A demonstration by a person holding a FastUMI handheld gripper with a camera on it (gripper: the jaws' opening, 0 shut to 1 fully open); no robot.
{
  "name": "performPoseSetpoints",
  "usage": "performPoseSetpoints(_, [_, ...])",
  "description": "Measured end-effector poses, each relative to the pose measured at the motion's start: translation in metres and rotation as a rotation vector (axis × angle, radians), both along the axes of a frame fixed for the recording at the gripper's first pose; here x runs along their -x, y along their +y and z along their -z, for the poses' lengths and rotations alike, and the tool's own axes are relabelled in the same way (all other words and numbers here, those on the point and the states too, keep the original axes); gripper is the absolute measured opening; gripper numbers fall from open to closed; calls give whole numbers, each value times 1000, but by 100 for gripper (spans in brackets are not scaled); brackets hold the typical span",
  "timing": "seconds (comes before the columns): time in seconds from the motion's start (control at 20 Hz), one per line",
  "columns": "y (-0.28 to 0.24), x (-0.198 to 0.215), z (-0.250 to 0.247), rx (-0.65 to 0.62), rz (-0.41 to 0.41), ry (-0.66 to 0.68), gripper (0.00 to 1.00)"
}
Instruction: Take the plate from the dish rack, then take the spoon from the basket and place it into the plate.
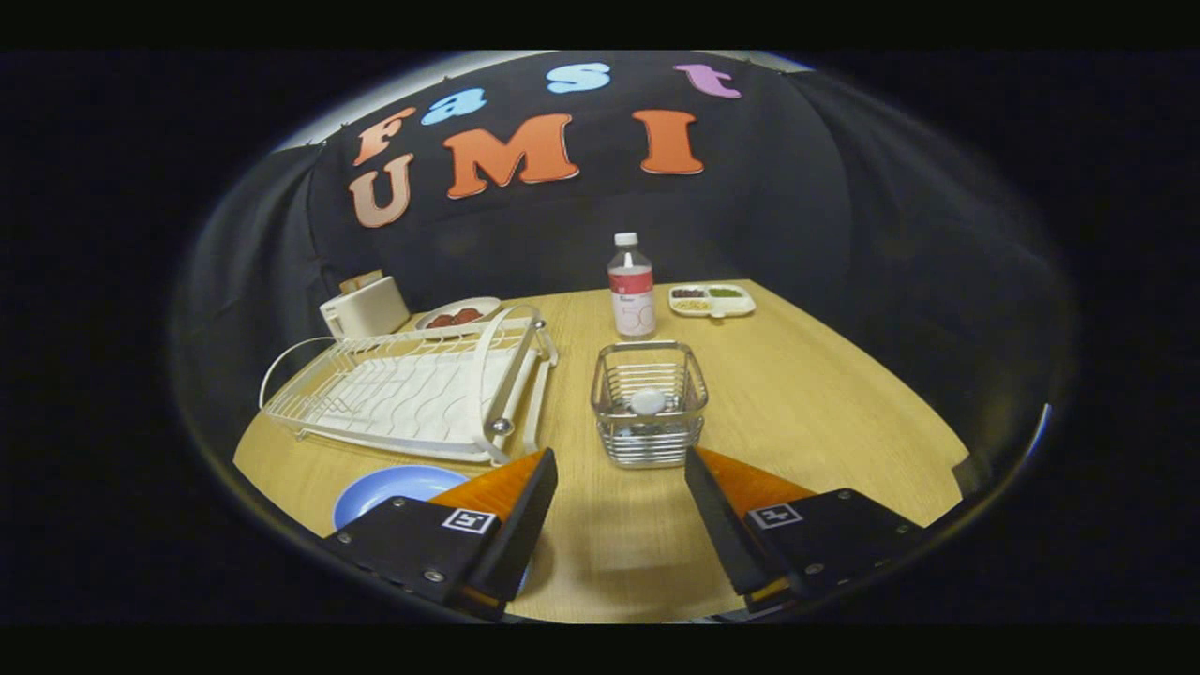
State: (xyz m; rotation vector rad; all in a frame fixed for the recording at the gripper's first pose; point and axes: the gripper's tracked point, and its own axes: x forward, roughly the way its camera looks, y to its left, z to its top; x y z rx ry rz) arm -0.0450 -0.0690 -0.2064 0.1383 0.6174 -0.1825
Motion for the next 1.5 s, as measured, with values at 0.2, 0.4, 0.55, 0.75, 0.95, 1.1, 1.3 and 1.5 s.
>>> performPoseSetpoints(0.2, [-28,-20,2,134,30,-95,80])
performPoseSetpoints(0.4, [-19,-30,-3,122,2,-174,70])
performPoseSetpoints(0.55, [-14,-30,-3,124,-6,-192,55])
performPoseSetpoints(0.75, [-4,-33,-19,112,-20,-259,52])
performPoseSetpoints(0.95, [-4,-40,-18,125,-9,-263,35])
performPoseSetpoints(1.1, [-2,-43,-20,119,-1,-251,18])
performPoseSetpoints(1.3, [-2,-50,-46,85,10,-266,11])
performPoseSetpoints(1.5, [1,-47,-83,121,7,-303,11])
